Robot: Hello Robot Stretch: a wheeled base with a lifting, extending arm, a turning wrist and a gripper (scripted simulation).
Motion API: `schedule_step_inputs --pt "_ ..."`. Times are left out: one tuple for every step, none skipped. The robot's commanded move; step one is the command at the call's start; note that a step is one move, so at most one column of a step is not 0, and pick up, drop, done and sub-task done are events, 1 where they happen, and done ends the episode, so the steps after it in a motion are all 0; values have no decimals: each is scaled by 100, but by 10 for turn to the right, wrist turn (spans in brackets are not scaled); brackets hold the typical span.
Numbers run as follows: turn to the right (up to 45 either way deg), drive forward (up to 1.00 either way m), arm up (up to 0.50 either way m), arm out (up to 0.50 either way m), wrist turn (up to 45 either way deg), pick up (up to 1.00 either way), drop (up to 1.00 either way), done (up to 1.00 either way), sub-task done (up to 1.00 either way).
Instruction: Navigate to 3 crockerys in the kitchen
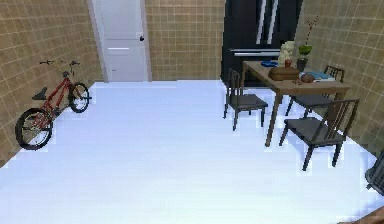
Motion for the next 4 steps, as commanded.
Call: schedule_step_inputs --pt "0 100 0 0 0 0 0 0 0" --pt "0 100 0 0 0 0 0 0 0" --pt "-30 0 0 0 0 0 0 0 0" --pt "0 90 0 0 0 0 0 0 0"
